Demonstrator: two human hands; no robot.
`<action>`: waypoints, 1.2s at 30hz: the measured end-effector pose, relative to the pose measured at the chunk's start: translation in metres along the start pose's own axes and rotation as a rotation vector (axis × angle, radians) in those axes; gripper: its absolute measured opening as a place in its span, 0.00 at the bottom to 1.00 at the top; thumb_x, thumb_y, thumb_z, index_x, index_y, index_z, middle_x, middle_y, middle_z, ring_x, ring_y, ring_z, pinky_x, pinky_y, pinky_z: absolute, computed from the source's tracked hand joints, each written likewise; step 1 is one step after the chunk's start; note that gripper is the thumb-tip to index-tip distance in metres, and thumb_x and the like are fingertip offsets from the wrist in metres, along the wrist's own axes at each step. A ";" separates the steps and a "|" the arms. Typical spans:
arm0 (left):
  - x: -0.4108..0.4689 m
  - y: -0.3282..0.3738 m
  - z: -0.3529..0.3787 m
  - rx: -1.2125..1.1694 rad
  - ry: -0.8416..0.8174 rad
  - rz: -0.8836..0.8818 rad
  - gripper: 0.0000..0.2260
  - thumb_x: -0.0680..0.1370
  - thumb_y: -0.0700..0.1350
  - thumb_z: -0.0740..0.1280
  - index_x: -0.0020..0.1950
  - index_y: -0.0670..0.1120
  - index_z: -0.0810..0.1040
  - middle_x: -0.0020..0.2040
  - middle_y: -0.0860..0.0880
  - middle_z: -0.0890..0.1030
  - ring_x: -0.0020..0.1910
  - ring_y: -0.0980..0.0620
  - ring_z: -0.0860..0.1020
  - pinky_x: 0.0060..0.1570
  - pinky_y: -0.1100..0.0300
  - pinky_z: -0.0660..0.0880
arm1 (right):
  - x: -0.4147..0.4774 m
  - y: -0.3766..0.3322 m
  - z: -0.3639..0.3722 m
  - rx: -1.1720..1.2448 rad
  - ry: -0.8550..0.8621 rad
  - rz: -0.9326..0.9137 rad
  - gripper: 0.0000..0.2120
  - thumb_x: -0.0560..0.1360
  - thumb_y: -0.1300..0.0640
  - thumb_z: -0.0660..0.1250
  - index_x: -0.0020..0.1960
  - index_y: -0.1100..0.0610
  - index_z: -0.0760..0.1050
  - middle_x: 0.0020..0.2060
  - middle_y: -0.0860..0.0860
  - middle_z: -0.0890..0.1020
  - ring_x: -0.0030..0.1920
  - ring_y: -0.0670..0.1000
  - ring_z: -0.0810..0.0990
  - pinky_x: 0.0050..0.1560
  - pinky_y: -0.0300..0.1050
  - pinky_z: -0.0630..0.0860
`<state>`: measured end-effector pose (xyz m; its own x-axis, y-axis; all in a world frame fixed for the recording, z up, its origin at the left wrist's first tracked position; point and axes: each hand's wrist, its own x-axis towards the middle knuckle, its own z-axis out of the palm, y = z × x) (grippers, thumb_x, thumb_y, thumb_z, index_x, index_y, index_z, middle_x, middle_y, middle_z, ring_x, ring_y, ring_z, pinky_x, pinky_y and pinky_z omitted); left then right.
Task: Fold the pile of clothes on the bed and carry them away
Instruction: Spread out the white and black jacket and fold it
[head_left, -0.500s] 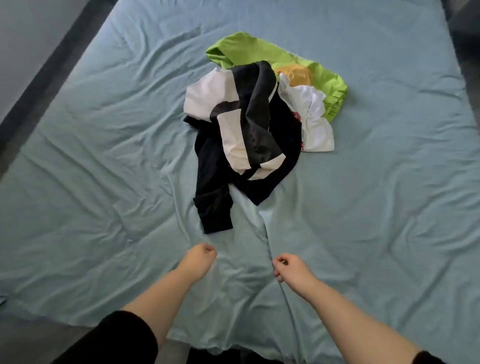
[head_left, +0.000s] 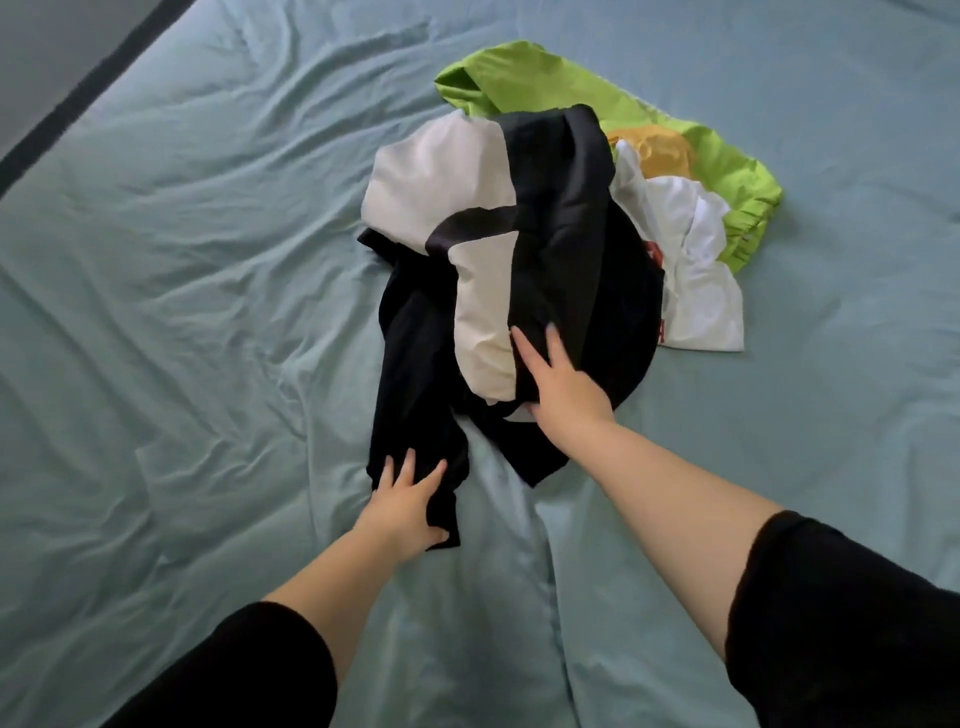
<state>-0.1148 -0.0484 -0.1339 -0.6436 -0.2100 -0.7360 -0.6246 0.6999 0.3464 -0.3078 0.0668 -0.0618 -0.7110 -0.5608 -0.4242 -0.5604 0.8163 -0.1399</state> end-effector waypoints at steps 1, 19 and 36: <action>0.004 -0.004 0.001 -0.009 -0.002 0.009 0.43 0.75 0.53 0.71 0.79 0.59 0.44 0.79 0.47 0.38 0.77 0.40 0.36 0.75 0.48 0.50 | 0.003 0.002 0.005 0.090 -0.010 0.009 0.39 0.77 0.64 0.59 0.76 0.36 0.45 0.78 0.49 0.51 0.53 0.57 0.77 0.46 0.48 0.77; -0.105 0.109 -0.024 -1.007 0.263 -0.065 0.37 0.78 0.42 0.60 0.75 0.69 0.43 0.61 0.56 0.74 0.43 0.57 0.78 0.39 0.66 0.71 | -0.184 -0.013 0.012 0.962 -0.302 0.244 0.12 0.74 0.64 0.58 0.47 0.51 0.76 0.39 0.51 0.80 0.39 0.51 0.77 0.37 0.43 0.74; -0.295 0.129 -0.005 -0.924 0.011 -0.083 0.10 0.78 0.39 0.58 0.56 0.45 0.75 0.47 0.47 0.76 0.42 0.51 0.75 0.40 0.62 0.72 | -0.275 -0.031 -0.048 1.691 0.051 0.727 0.13 0.74 0.63 0.65 0.58 0.56 0.76 0.46 0.55 0.83 0.46 0.56 0.82 0.48 0.47 0.79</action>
<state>-0.0080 0.1001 0.1309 -0.5821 -0.2446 -0.7754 -0.7705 -0.1387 0.6222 -0.1153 0.1895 0.1023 -0.6177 -0.0528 -0.7847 0.7783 0.1023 -0.6195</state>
